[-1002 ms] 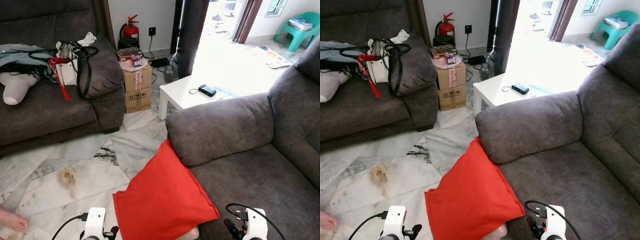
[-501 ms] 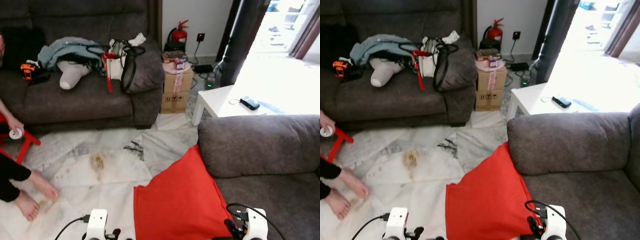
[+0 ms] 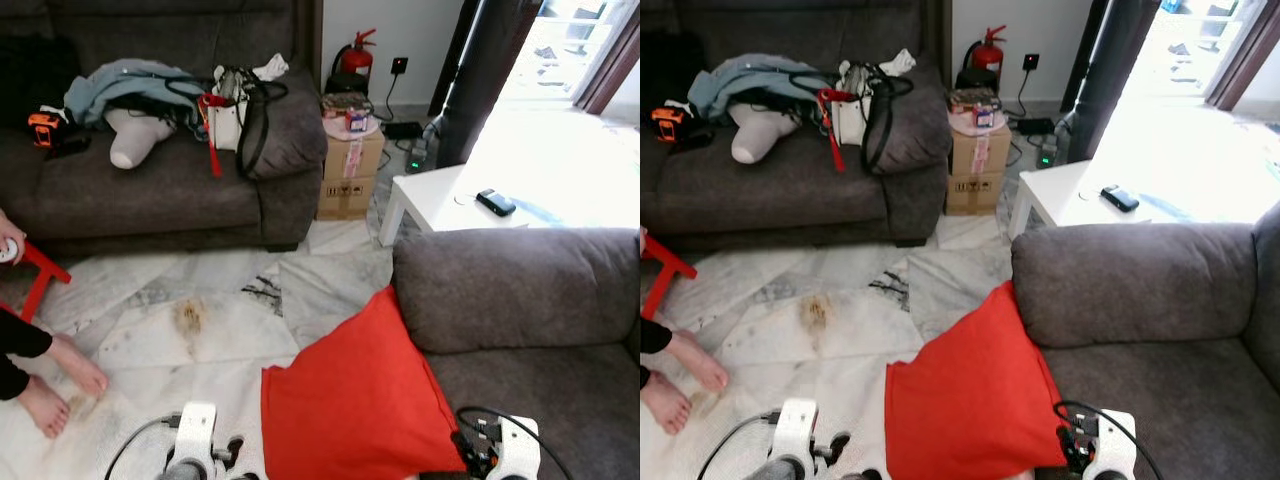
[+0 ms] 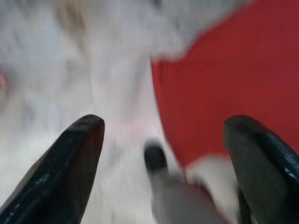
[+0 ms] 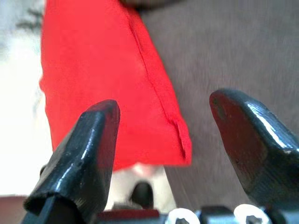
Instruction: Move the pillow to the sofa from floor
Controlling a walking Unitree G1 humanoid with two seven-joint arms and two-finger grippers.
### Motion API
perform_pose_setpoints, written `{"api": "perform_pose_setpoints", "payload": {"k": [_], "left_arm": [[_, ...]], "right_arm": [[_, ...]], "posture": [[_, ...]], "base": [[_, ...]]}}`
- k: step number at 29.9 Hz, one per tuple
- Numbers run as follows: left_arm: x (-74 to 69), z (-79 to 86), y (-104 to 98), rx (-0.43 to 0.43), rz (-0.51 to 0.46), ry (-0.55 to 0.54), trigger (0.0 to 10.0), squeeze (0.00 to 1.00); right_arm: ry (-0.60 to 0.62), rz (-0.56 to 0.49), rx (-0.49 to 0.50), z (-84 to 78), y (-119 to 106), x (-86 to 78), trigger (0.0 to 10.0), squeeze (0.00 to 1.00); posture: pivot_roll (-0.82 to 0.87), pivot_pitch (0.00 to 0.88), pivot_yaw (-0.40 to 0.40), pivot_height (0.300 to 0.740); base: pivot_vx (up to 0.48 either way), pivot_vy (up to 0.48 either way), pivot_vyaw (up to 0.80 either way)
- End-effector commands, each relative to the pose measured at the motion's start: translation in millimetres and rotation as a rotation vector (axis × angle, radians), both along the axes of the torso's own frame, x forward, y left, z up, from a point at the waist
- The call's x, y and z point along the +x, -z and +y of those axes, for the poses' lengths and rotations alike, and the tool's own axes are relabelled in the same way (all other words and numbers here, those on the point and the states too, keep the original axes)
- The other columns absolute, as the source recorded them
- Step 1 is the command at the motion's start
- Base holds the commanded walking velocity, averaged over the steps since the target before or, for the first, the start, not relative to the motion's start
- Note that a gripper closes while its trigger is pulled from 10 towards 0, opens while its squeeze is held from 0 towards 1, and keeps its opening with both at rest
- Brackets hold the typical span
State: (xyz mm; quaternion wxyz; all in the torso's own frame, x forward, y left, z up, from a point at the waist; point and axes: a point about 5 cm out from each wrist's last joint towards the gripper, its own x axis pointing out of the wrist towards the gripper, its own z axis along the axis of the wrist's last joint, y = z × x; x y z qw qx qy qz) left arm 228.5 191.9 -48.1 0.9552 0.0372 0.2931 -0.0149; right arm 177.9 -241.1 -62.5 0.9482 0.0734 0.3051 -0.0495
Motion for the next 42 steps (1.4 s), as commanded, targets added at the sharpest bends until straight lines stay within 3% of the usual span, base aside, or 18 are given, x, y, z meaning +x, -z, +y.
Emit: {"api": "perform_pose_setpoints", "payload": {"k": [1,8,11,12,15,18,19,20,21,22,23,30,36,39,42], "left_arm": [[11.2,4.2,-12.5,0.021,-0.099,0.008,10.0,0.00],[44.2,-4.4,-76.3,0.048,-0.517,0.055,10.0,0.00],[45.2,-6.4,-84.1,0.054,-0.559,0.058,10.0,0.00],[45.5,-9.1,-99.1,0.062,-0.634,0.059,10.0,0.00],[44.3,-10.5,-111.5,0.084,-0.692,0.061,10.0,0.00],[43.0,-11.4,-118.5,0.093,-0.724,0.059,10.0,0.00],[41.9,-12.2,-125.2,0.101,-0.752,0.056,10.0,0.00],[41.9,-12.2,-125.2,0.101,-0.752,0.056,10.0,0.00],[40.9,-12.6,-129.8,0.102,-0.781,0.055,10.0,0.00],[40.9,-12.6,-129.8,0.102,-0.781,0.055,10.0,0.00],[41.6,-12.4,-134.5,0.106,-0.810,0.057,10.0,0.00],[52.1,-12.4,-147.7,0.111,-0.853,0.067,10.0,0.00],[59.9,-17.4,-150.8,0.111,-0.824,0.089,10.0,0.00],[60.6,-20.9,-154.4,0.119,-0.813,0.099,10.0,0.00],[63.0,-22.4,-155.4,0.119,-0.809,0.111,10.0,0.00]], "right_arm": [[0.032,-0.034,0.006,-2.4,-0.7,-4.2,10.0,0.00],[0.060,-0.130,0.026,-1.1,-5.2,-5.6,10.0,0.00],[0.064,-0.143,0.031,-0.8,-5.8,-6.0,10.0,0.00],[0.078,-0.166,0.042,-0.4,-6.5,-7.3,10.0,0.00],[0.085,-0.191,0.045,-0.3,-7.7,-8.2,10.0,0.00],[0.091,-0.203,0.043,-0.4,-8.2,-9.1,10.0,0.00],[0.062,-0.348,0.000,7.6,-30.3,20.5,10.0,0.00],[0.062,-0.348,0.000,7.6,-30.3,20.5,10.0,0.00],[0.040,-0.490,-0.029,17.2,-55.7,44.5,10.0,0.00],[0.040,-0.490,-0.029,17.2,-55.7,44.5,10.0,0.00],[0.008,-0.653,-0.043,30.9,-88.1,65.8,10.0,0.00],[0.004,-0.678,-0.034,32.2,-89.9,67.1,10.0,0.00],[0.018,-0.704,-0.027,29.9,-92.3,70.8,10.0,0.00],[-0.008,-0.751,-0.075,32.5,-113.9,77.2,10.0,0.00],[0.004,-0.740,-0.086,31.6,-121.8,75.1,10.0,0.00]], "posture": [[-0.01,0.071,-0.055,0.740],[-0.01,0.042,-0.046,0.740],[0.00,0.033,-0.047,0.740],[0.00,0.023,-0.045,0.740],[0.00,0.001,-0.041,0.740],[0.00,0.000,-0.040,0.740],[0.00,0.000,-0.039,0.740],[0.00,0.000,-0.039,0.740],[0.01,0.000,-0.037,0.740],[0.01,0.000,-0.037,0.740],[0.00,0.000,-0.034,0.740],[-0.01,0.000,-0.026,0.740],[-0.05,0.000,-0.021,0.740],[-0.06,0.000,-0.024,0.740],[-0.09,0.002,-0.021,0.740]], "base": [[0.000,0.000,0.00],[0.000,0.000,0.00],[0.000,0.000,0.00],[0.000,0.000,0.00],[0.000,0.000,0.00],[0.000,0.000,0.00],[0.000,0.000,0.00],[0.000,0.000,0.00],[0.000,0.000,0.00],[0.000,0.000,0.00],[0.000,0.000,0.00],[0.000,0.000,0.00],[0.000,0.000,0.00],[0.000,0.000,0.00],[0.000,0.000,0.00]]}}
